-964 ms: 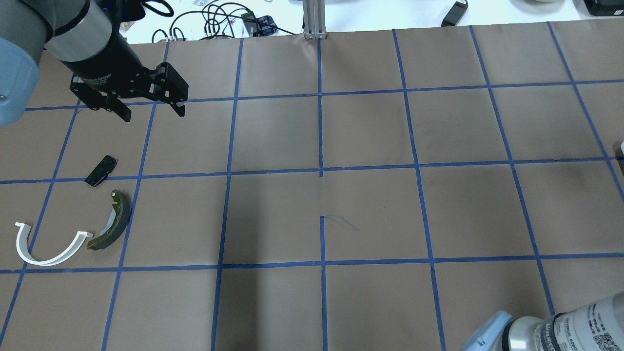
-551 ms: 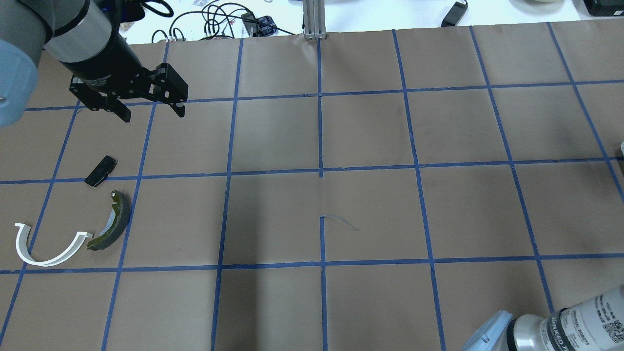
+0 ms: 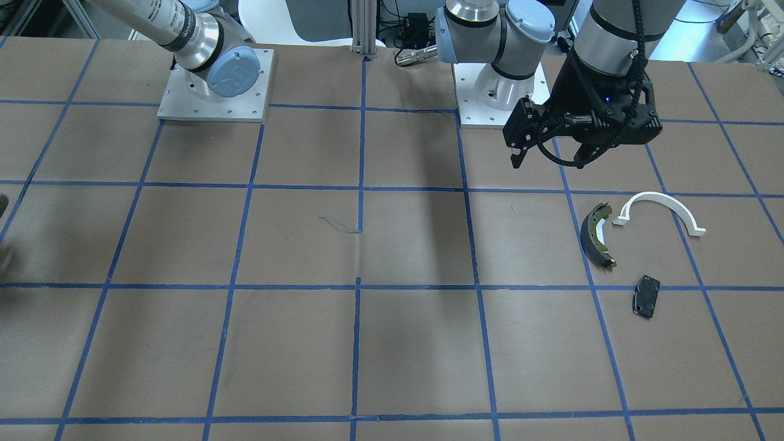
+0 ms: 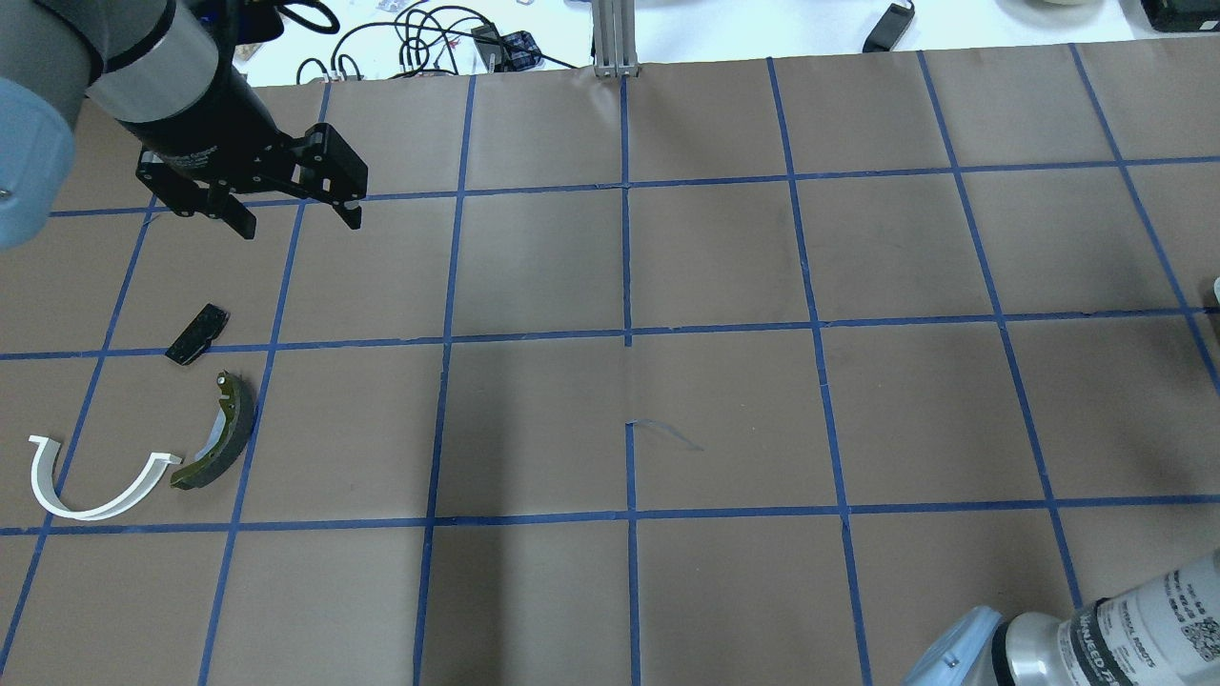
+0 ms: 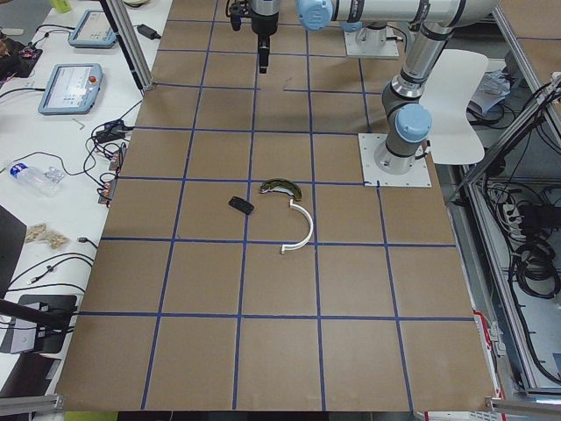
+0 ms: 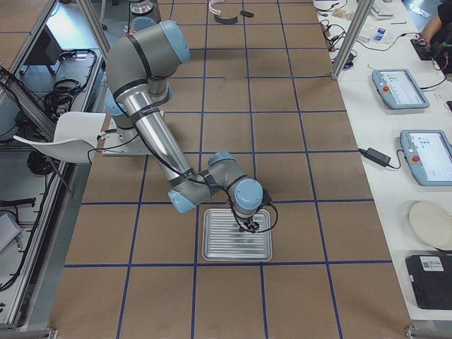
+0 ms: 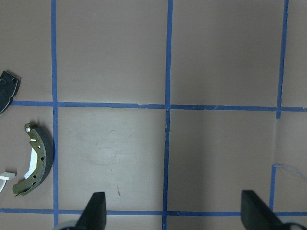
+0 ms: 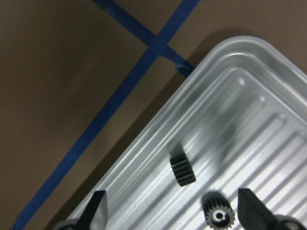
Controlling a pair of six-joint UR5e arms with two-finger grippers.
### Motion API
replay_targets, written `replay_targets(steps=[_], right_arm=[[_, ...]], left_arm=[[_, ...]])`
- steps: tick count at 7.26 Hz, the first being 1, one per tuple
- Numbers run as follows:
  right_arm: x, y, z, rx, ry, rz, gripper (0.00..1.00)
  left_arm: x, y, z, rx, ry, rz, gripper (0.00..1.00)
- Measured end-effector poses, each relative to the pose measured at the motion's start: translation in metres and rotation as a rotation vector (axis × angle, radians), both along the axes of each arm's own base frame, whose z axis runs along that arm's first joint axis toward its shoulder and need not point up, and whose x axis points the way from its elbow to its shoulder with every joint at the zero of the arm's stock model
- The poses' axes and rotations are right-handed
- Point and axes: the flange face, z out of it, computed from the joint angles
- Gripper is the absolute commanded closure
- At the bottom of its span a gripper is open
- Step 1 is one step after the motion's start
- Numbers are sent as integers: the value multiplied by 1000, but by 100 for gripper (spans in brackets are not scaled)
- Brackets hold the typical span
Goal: Place bearing gear from tray to pile
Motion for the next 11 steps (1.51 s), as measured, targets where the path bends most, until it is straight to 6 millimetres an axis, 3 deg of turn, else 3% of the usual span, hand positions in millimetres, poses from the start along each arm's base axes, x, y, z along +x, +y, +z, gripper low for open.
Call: replay_targets(steps=[1, 3, 6, 8, 11], right_arm=[[6, 1, -7, 0, -6, 45, 23], [7, -2, -8, -26, 25, 101, 27], [4, -5, -7, -46, 52, 109, 57], [7, -10, -8, -52, 61, 100, 97], [14, -16, -4, -51, 64, 59, 100]], left_arm=[[0, 0, 0, 0, 0, 0, 0], [0, 0, 0, 1, 0, 0, 0], [0, 0, 0, 2, 1, 0, 0], [0, 1, -2, 4, 1, 0, 0], [0, 1, -2, 5, 1, 0, 0]])
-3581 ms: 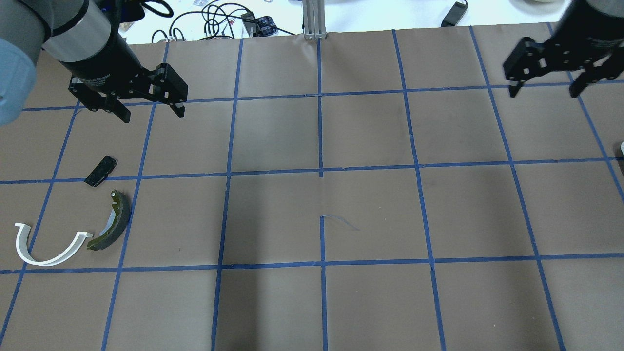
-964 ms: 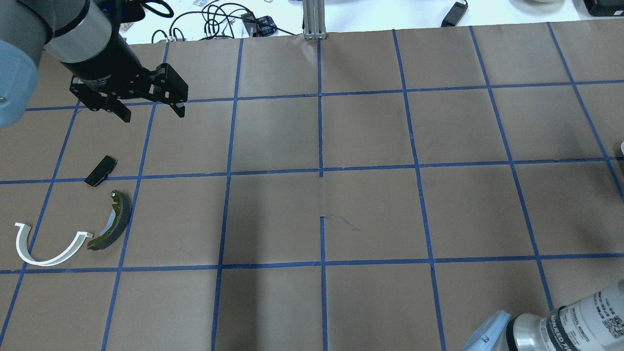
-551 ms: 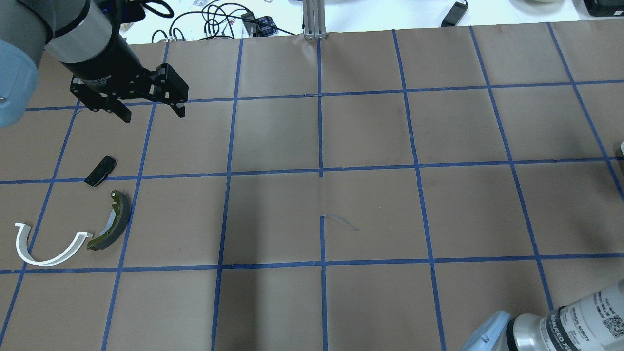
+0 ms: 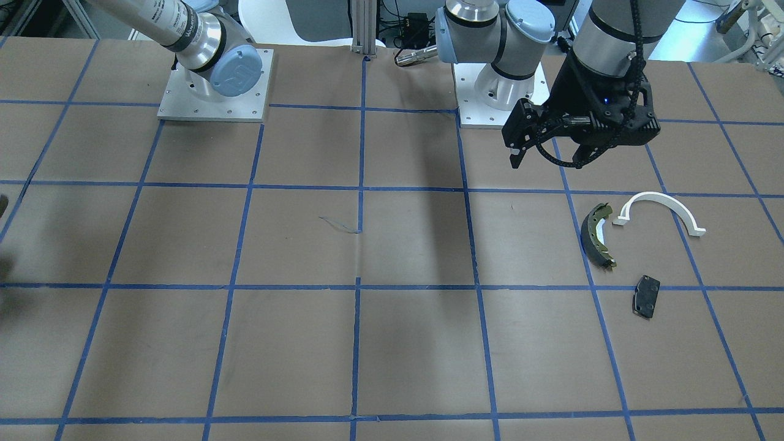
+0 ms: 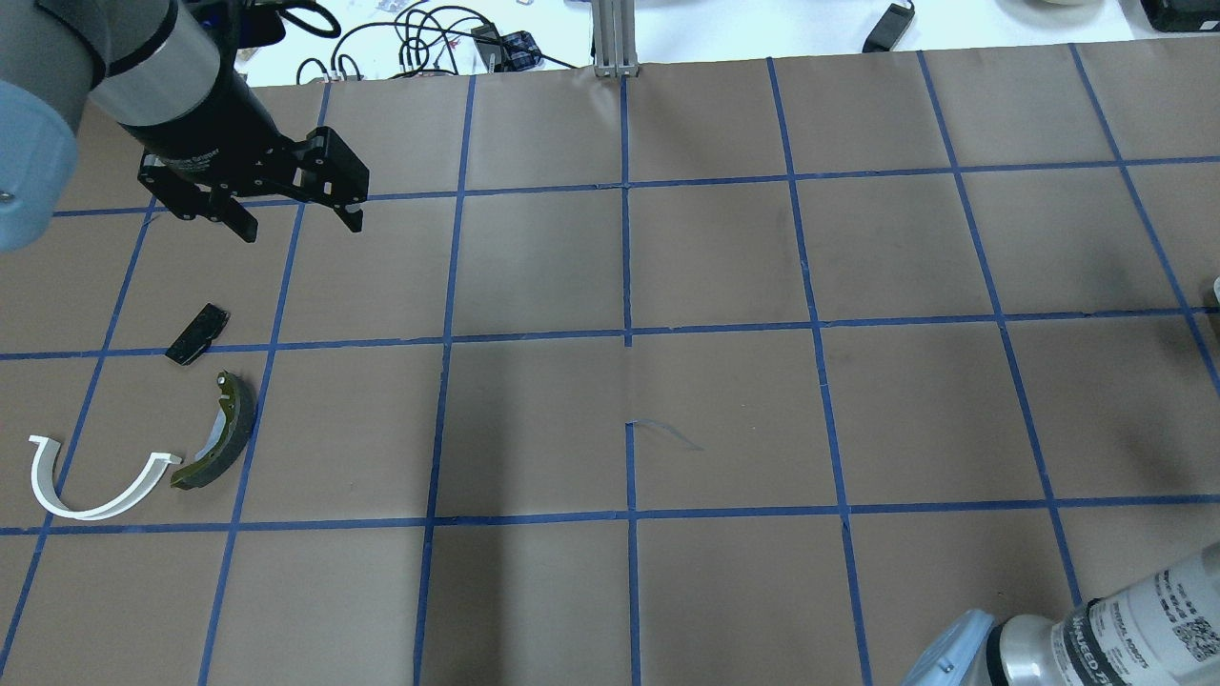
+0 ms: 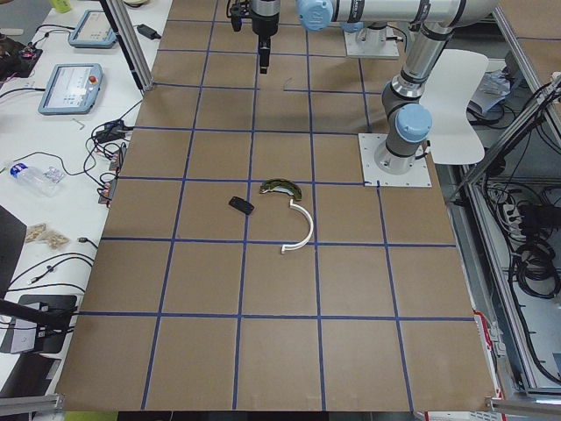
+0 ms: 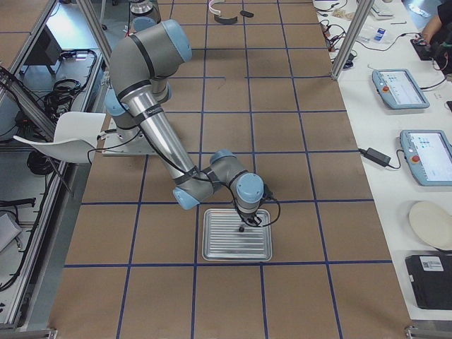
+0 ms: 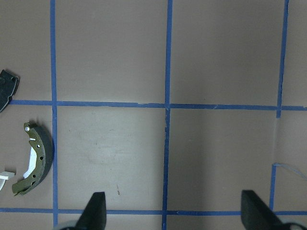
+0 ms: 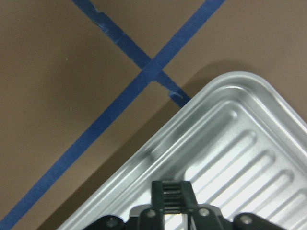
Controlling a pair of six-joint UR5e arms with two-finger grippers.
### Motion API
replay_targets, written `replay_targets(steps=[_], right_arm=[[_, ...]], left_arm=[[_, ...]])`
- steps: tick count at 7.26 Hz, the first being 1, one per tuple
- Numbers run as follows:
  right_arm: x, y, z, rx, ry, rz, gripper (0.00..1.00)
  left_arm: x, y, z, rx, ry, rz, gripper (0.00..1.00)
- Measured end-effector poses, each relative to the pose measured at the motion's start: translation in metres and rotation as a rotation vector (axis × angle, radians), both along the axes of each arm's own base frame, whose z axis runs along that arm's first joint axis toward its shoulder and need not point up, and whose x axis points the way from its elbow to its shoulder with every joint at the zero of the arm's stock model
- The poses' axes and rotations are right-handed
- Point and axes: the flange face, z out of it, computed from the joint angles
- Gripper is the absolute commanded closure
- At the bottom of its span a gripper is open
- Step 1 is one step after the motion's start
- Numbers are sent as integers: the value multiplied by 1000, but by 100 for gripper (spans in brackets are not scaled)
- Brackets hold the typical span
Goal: Place bearing gear from tray to pile
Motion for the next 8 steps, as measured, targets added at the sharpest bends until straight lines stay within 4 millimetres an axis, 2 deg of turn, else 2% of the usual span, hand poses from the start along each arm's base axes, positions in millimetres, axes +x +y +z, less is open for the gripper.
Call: replay_targets(steps=[1, 2, 3, 4, 5, 6, 7, 8], right_arm=[[7, -4, 13, -5, 11, -8, 100], [24, -11, 36, -6, 20, -10, 100], [51, -16, 64, 10, 7, -46, 100], [93, -24, 92, 38, -22, -111, 100], [154, -39, 115, 76, -45, -182, 100], [230, -55, 134, 108, -50, -268, 100], [313, -66, 144, 133, -44, -362, 100], [393, -69, 145, 152, -32, -457, 100]], left_arm=[[0, 0, 0, 0, -1, 0, 0], [0, 0, 0, 0, -1, 0, 0], [0, 0, 0, -1, -1, 0, 0], [0, 0, 0, -2, -1, 0, 0], [0, 0, 0, -2, -1, 0, 0], [0, 0, 0, -2, -1, 0, 0], [0, 0, 0, -2, -1, 0, 0], [0, 0, 0, -1, -1, 0, 0]])
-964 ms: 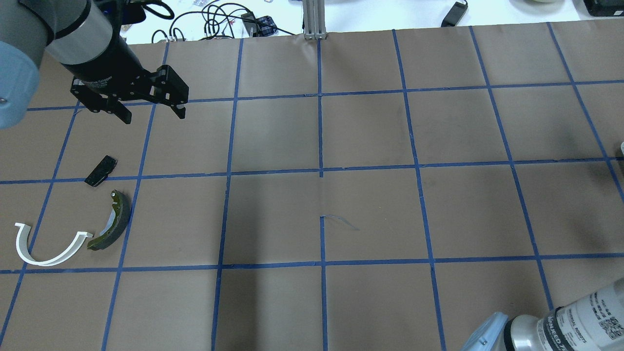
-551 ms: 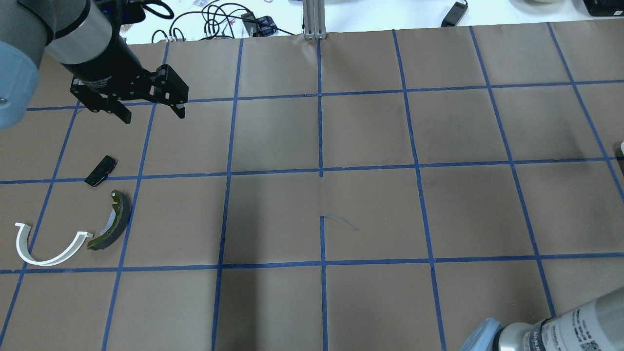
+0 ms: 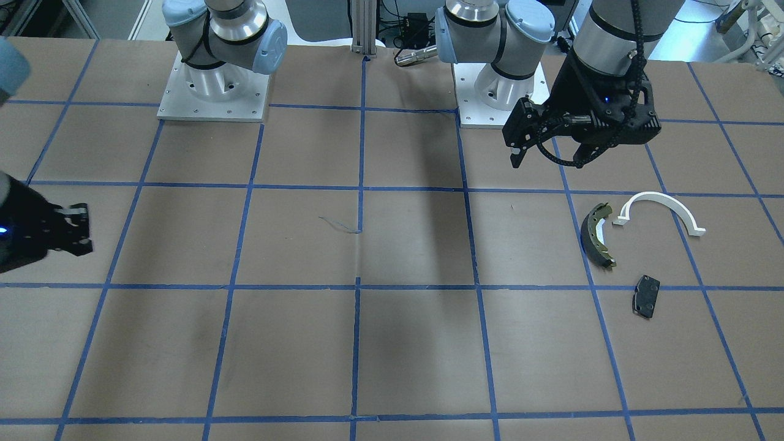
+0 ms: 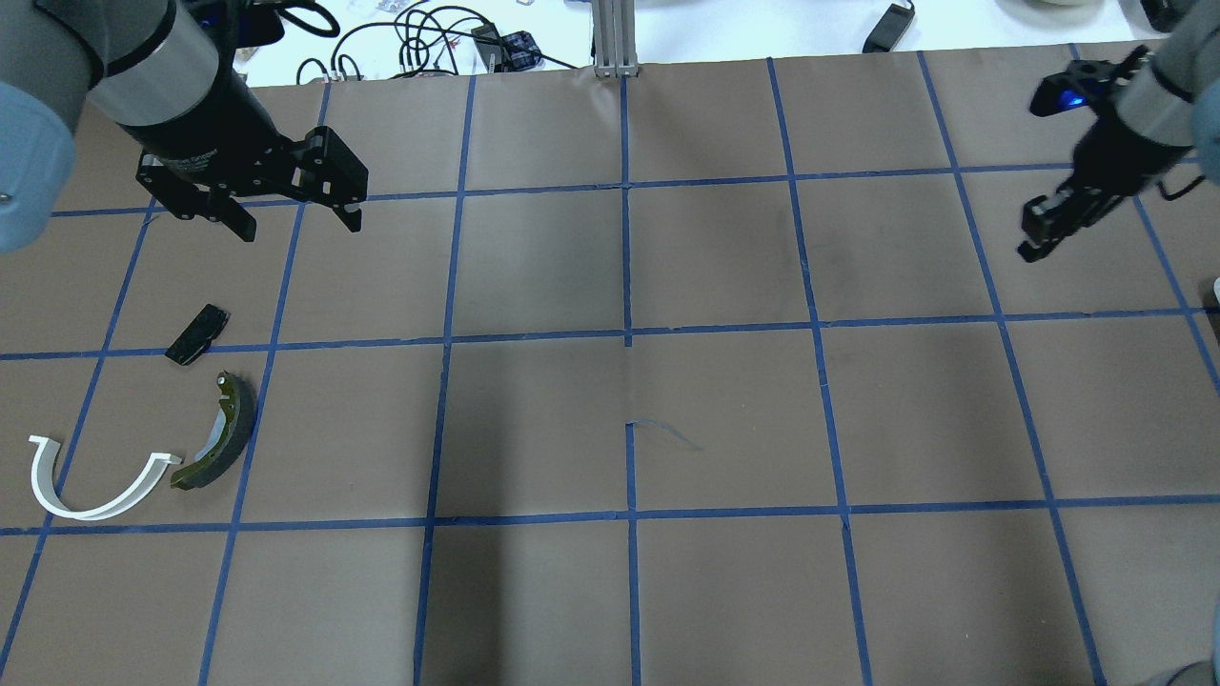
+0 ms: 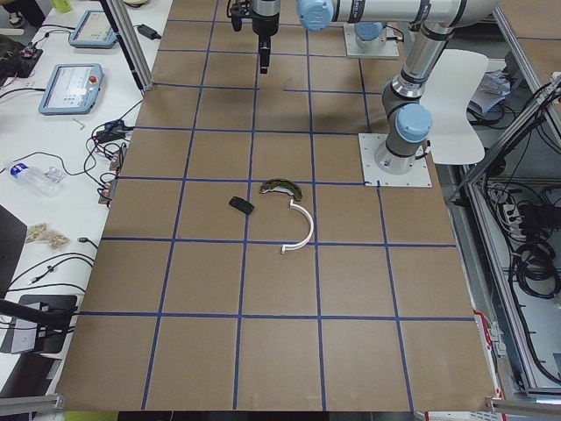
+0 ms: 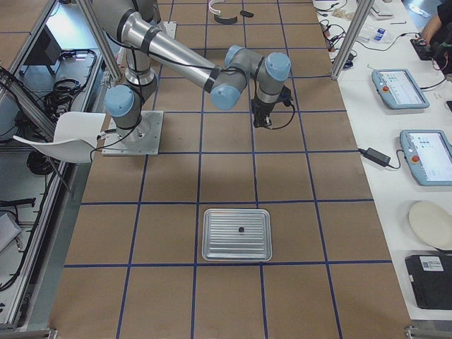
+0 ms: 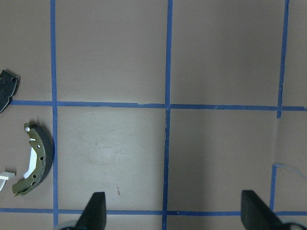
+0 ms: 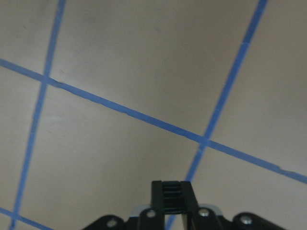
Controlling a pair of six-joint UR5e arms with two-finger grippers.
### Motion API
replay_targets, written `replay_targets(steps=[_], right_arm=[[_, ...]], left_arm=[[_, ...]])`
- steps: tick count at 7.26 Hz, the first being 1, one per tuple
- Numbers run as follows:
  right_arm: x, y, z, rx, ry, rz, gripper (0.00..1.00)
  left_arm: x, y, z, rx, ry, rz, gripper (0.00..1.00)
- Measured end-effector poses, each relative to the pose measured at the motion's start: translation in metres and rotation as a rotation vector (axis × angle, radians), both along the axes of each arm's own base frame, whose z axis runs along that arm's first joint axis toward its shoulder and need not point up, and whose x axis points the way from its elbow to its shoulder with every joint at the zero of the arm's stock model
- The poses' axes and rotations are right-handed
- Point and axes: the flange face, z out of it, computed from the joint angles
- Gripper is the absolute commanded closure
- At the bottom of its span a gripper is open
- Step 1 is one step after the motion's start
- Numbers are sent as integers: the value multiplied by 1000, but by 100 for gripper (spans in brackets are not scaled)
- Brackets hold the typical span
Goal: Place bearing gear from tray to pile
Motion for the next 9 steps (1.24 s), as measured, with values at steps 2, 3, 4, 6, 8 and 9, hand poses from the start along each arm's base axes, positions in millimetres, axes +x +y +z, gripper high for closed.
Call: replay_targets(steps=[2, 3, 4, 6, 8, 9], right_arm=[[148, 10, -6, 14, 15, -137, 100], [209, 16, -13, -12, -1, -192, 100], [258, 20, -21, -48, -21, -236, 100], [336, 29, -47, -89, -78, -314, 90], [379, 40, -76, -85, -102, -333, 0], [385, 42, -82, -77, -103, -336, 0]], left_arm=[[0, 0, 0, 0, 0, -1, 0], [0, 0, 0, -1, 0, -1, 0], [0, 1, 0, -1, 0, -1, 0], [0, 1, 0, 0, 0, -1, 0], [0, 1, -1, 1, 0, -1, 0], [0, 1, -1, 1, 0, -2, 0]])
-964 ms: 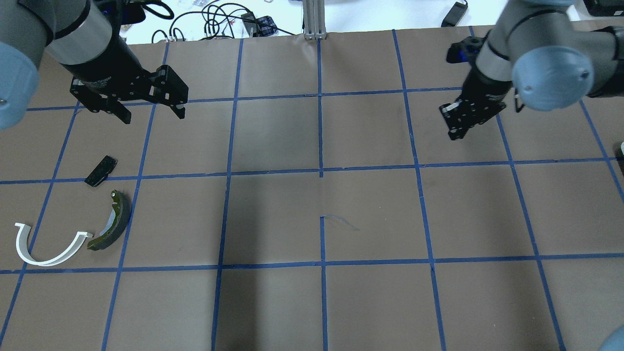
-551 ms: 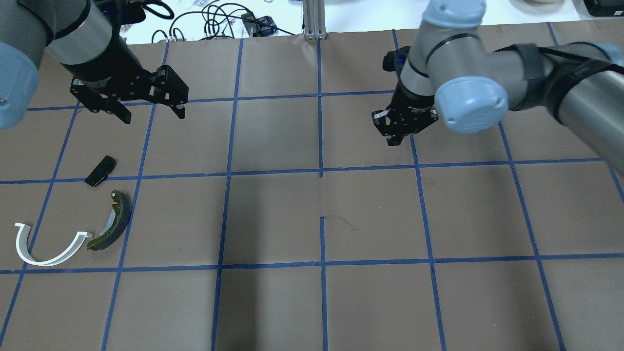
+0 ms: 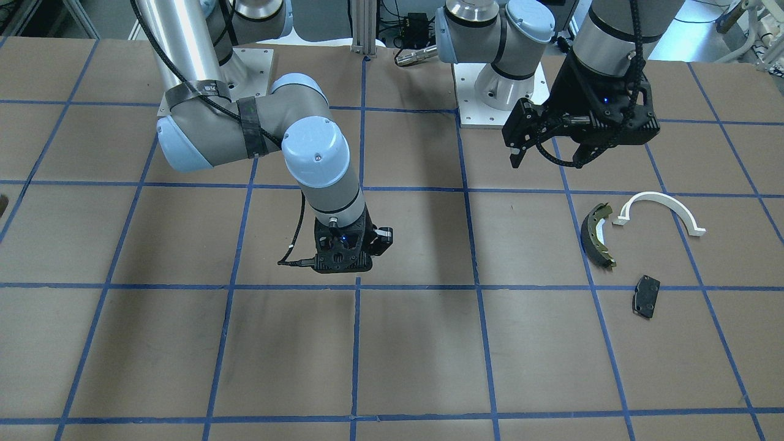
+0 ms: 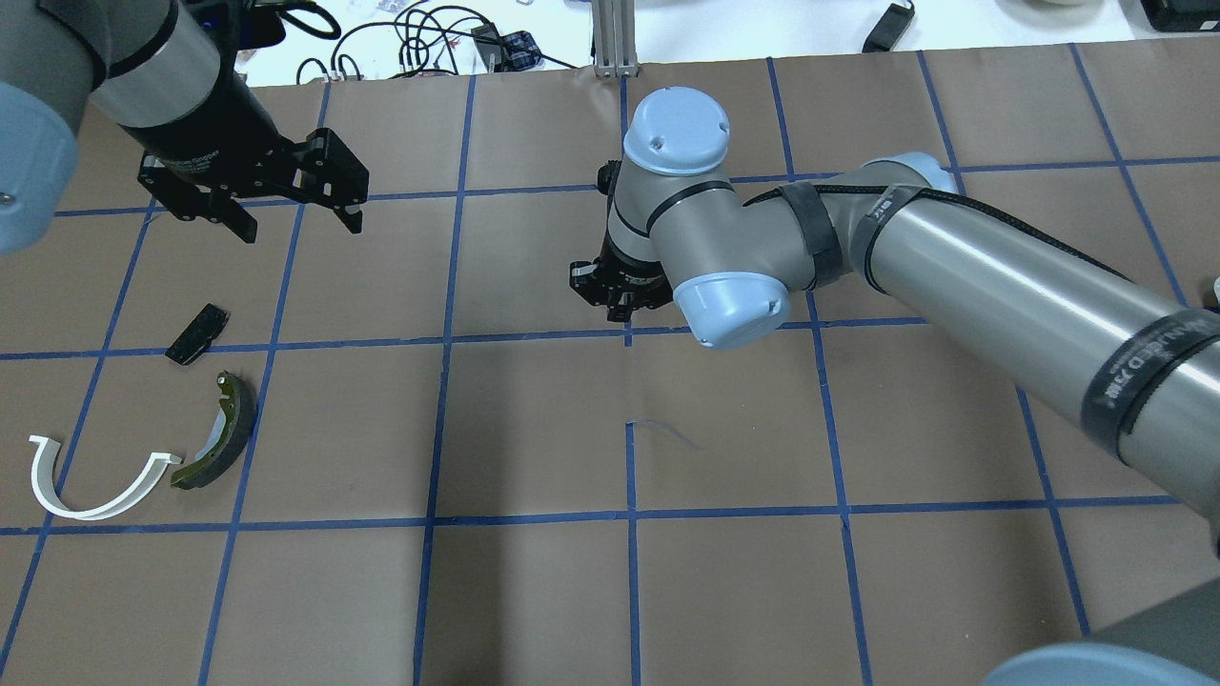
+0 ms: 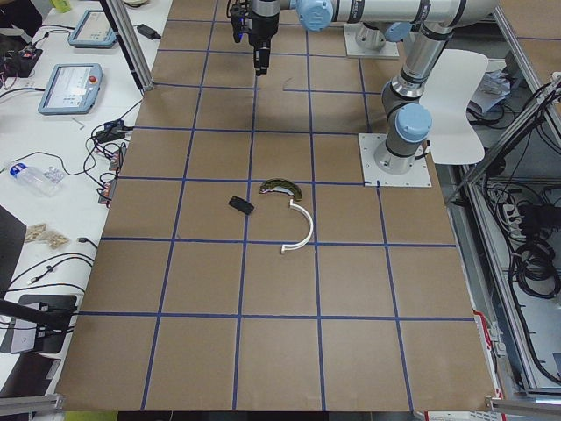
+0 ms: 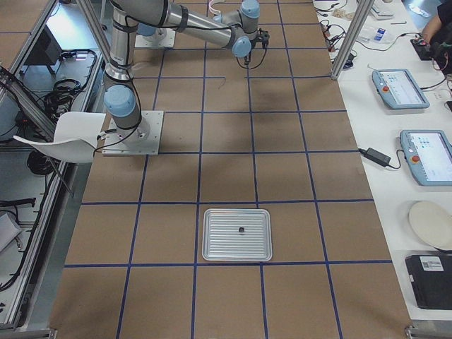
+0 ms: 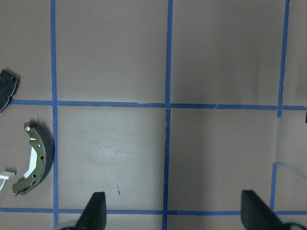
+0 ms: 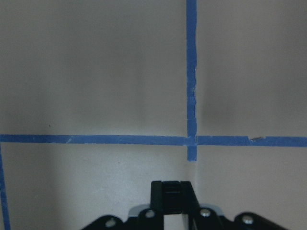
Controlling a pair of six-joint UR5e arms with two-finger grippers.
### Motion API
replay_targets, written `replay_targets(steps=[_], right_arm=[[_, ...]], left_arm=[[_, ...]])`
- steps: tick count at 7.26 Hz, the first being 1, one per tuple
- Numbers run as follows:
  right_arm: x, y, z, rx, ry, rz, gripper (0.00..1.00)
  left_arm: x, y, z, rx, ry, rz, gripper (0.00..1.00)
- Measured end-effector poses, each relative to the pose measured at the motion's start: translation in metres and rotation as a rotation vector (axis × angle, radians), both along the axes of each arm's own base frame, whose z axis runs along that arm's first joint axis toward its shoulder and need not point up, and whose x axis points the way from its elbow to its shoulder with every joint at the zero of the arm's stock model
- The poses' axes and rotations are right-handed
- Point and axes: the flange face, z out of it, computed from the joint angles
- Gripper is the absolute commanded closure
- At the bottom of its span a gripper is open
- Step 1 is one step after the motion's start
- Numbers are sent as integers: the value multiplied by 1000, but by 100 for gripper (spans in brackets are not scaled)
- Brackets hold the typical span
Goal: Place bearing gear from tray to pile
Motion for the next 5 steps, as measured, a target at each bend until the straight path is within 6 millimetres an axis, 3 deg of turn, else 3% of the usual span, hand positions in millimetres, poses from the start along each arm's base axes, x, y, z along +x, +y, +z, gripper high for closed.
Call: replay_targets(steps=[3, 5], right_arm=[[-4, -3, -1, 1, 8, 19, 0], [-45, -22, 16, -35, 18, 42, 0]], left_arm=[[0, 0, 0, -1, 0, 0, 0], [-1, 1, -2, 4, 2, 8, 0]])
